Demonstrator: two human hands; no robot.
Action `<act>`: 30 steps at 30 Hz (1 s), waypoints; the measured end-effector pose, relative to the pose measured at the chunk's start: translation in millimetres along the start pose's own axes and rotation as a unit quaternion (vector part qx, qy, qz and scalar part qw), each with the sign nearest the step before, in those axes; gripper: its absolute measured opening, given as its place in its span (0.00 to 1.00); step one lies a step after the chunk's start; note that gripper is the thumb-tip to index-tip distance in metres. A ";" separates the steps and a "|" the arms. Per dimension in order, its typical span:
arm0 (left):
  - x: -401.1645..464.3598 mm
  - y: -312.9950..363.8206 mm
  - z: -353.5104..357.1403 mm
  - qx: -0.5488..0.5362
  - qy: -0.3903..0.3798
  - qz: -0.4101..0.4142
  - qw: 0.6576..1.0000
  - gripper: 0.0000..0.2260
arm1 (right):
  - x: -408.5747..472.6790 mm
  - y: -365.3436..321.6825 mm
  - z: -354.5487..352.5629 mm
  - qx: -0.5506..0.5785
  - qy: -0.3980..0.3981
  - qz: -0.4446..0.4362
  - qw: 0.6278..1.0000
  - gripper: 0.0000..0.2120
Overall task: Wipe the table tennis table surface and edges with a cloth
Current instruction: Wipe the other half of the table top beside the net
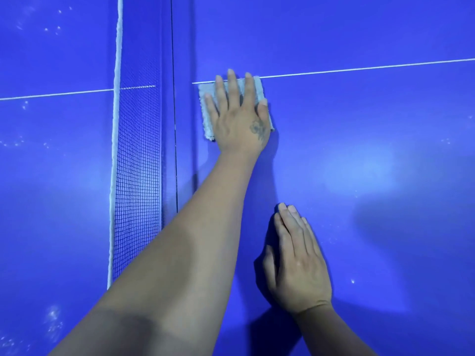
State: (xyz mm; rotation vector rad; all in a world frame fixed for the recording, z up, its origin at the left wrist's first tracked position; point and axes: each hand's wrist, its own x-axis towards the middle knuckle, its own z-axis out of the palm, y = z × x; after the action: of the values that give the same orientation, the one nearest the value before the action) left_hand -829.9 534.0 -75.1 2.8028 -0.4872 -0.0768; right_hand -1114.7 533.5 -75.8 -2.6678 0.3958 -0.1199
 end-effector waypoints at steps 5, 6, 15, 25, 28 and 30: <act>-47.0 -20.9 -18.0 -0.082 0.101 0.055 0.990 0.27 | -1.2 0.8 1.0 -0.024 -0.006 0.001 1.000 0.27; -64.3 -32.6 -21.9 -0.073 0.117 0.030 0.990 0.27 | -1.5 0.6 1.3 -0.031 -0.007 0.000 1.000 0.27; -154.8 -97.8 -23.8 0.086 0.005 -0.044 0.995 0.31 | -0.9 -0.5 0.4 -0.046 -0.007 0.004 0.999 0.28; -153.3 -90.6 -24.5 0.103 0.017 -0.074 0.992 0.31 | -0.8 0.9 -1.5 -0.001 -0.020 0.019 1.000 0.28; -152.4 -89.9 -25.5 0.103 0.017 -0.073 0.992 0.31 | 7.3 -3.5 -10.8 0.048 -0.007 0.045 0.998 0.29; -153.0 -90.7 -23.5 0.094 0.021 -0.073 0.993 0.31 | 28.4 -12.9 -22.5 0.065 0.023 0.064 0.996 0.30</act>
State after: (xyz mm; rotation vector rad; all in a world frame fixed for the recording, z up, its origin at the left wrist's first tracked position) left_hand -942.3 673.8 -79.2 3.0140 -0.2924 -0.0016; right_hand -1087.5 527.0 -49.3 -2.5079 0.5534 -0.1618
